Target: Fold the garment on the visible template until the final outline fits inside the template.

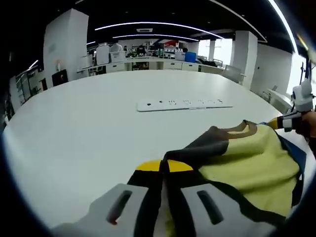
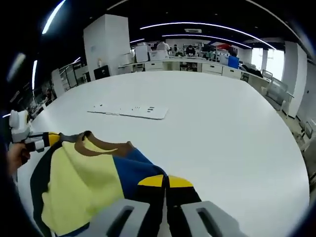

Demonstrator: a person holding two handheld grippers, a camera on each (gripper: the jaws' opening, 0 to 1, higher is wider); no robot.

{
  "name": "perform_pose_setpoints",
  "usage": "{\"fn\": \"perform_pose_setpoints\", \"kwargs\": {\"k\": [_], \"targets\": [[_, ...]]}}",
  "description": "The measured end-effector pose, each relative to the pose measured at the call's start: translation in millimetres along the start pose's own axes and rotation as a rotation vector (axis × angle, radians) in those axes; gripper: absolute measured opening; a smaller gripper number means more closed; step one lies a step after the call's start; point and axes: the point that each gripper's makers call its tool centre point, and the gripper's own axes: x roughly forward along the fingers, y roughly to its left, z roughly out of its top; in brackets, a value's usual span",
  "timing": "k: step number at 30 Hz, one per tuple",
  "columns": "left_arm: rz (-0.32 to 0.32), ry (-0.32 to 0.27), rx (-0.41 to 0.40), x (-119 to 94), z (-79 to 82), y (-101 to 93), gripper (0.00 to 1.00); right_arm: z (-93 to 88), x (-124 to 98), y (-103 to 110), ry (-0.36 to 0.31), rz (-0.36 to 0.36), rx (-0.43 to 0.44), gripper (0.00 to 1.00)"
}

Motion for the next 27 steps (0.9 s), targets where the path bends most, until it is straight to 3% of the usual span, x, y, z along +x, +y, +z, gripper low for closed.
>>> {"fn": "perform_pose_setpoints", "kwargs": {"k": [5, 9, 10, 15, 20, 24, 27], "targets": [[0.016, 0.002, 0.009, 0, -0.6, 3.0, 0.02, 2.5, 3, -2, -0.014, -0.001, 0.034, 0.0], [0.03, 0.004, 0.005, -1, 1.0, 6.7, 0.13, 6.1, 2, 0, -0.025, 0.0, 0.011, 0.0], [0.03, 0.004, 0.006, -3, 1.9, 6.9, 0.18, 6.9, 1, 0, -0.027, -0.005, 0.012, 0.04], [0.033, -0.007, 0.013, -16, 9.0, 8.7, 0.41, 15.2, -7, 2, -0.052, -0.014, 0.022, 0.44], [-0.021, -0.042, 0.051, -35, 15.7, -0.8, 0.63, 21.0, -25, 22, -0.087, 0.057, 0.067, 0.65], [-0.051, -0.054, 0.068, -51, 14.6, -7.5, 0.76, 19.9, -39, 38, -0.088, 0.091, 0.036, 0.84], [-0.089, -0.068, 0.079, -60, 13.5, -13.5, 0.84, 16.7, -53, 52, -0.086, 0.128, 0.023, 0.92]]}}
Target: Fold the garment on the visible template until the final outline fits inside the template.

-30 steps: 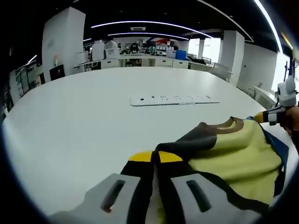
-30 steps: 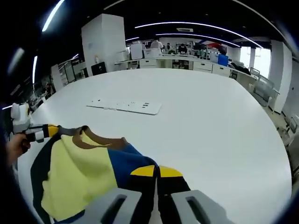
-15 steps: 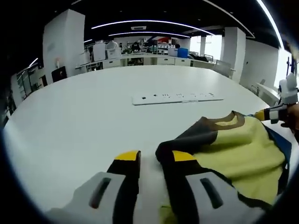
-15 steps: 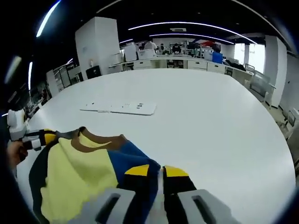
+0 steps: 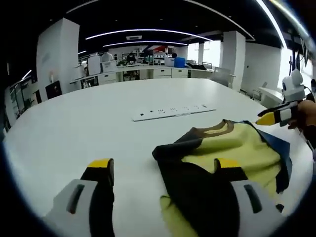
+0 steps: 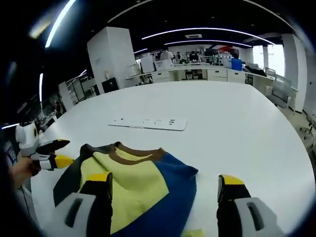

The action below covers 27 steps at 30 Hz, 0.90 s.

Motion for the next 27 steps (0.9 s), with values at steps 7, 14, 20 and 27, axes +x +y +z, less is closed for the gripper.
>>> {"fn": "perform_pose_setpoints", "kwargs": {"k": [7, 14, 20, 27], "targets": [[-0.083, -0.008, 0.037, -26, -3.4, -26.7, 0.95, -11.1, -27, 26, 0.022, 0.061, -0.046, 0.99], [-0.161, -0.028, 0.015, -46, -5.7, -51.9, 0.99, -28.2, -52, 46, 0.03, 0.085, -0.056, 0.99], [-0.198, -0.022, 0.017, -63, -13.0, -66.1, 0.99, -38.2, -70, 56, 0.022, 0.111, -0.034, 0.99], [-0.225, -0.016, 0.027, -84, -22.9, -81.2, 0.99, -54.0, -87, 61, 0.019, 0.094, -0.052, 0.98]]}}
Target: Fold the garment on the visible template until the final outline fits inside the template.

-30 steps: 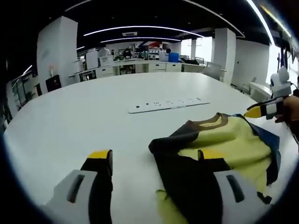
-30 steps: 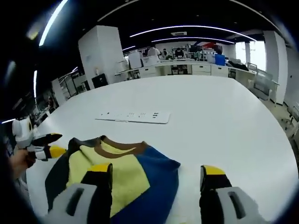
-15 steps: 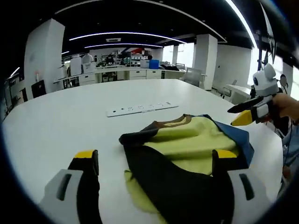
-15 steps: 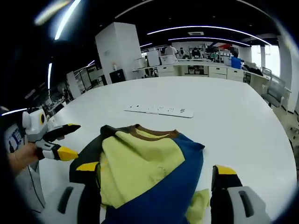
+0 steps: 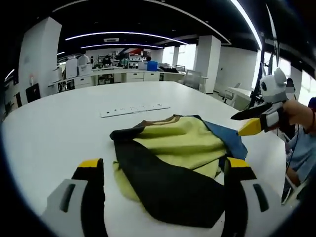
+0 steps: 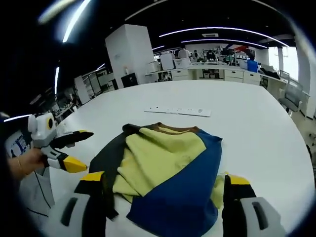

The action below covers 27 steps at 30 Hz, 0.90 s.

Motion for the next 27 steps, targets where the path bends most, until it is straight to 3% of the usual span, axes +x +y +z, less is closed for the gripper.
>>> {"fn": "perform_pose_setpoints", "kwargs": {"k": [6, 17, 25, 27], "targets": [[-0.008, 0.01, 0.008, -15, -11.7, -10.7, 0.98, -26.6, -10, 7, 0.017, -0.029, 0.018, 0.93], [-0.065, 0.06, 0.069, -28, -42.6, -47.2, 0.81, -61.6, -25, 26, 0.007, -0.031, 0.032, 0.74], [-0.141, 0.07, 0.115, -27, -59.5, -79.5, 0.57, -82.4, -23, 35, 0.031, -0.021, -0.085, 0.5], [-0.153, 0.079, 0.13, -26, -63.5, -85.4, 0.53, -86.7, -21, 37, 0.042, -0.019, -0.128, 0.48]]}}
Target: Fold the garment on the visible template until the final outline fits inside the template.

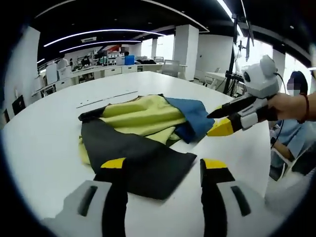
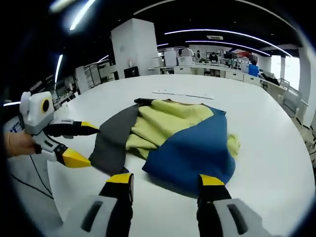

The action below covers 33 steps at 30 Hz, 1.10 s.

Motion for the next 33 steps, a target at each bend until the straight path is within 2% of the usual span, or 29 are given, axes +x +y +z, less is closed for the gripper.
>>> {"fn": "perform_pose_setpoints", "kwargs": {"k": [8, 9, 12, 17, 20, 23, 27, 29, 30, 33], "targets": [[0.021, 0.041, 0.006, 12, -15.9, -4.3, 0.42, -3.0, 8, 1, 0.005, -0.028, -0.114, 0.35], [0.023, 0.044, -0.001, 13, -17.7, -4.0, 0.41, -2.9, 9, -2, 0.006, -0.043, -0.154, 0.33], [0.034, 0.064, -0.005, 16, -23.9, -3.0, 0.37, -4.4, 14, -1, 0.012, -0.038, -0.131, 0.26], [0.073, 0.087, -0.011, 17, -31.5, 4.7, 0.33, -5.6, 20, -2, 0.028, -0.057, -0.15, 0.21], [0.086, 0.079, -0.015, 17, -30.2, 7.7, 0.29, -8.1, 23, -3, 0.042, -0.063, -0.164, 0.16], [0.101, 0.088, 0.015, 16, -31.1, 11.3, 0.24, -10.7, 24, -4, 0.051, -0.069, -0.166, 0.12], [0.125, 0.081, -0.003, 14, -31.5, 17.1, 0.13, -10.6, 24, -6, 0.045, -0.082, -0.163, 0.02], [0.14, 0.067, -0.05, 14, -31.1, 23.3, 0.09, -10.2, 24, -7, 0.042, -0.077, -0.14, 0.0], [0.142, 0.059, -0.086, 13, -31.1, 26.1, 0.06, -9.3, 25, -6, 0.036, -0.065, -0.078, 0.0], [0.138, 0.064, -0.125, 11, -30.8, 31.3, 0.03, -8.0, 24, -9, 0.038, -0.06, -0.051, 0.0]]}}
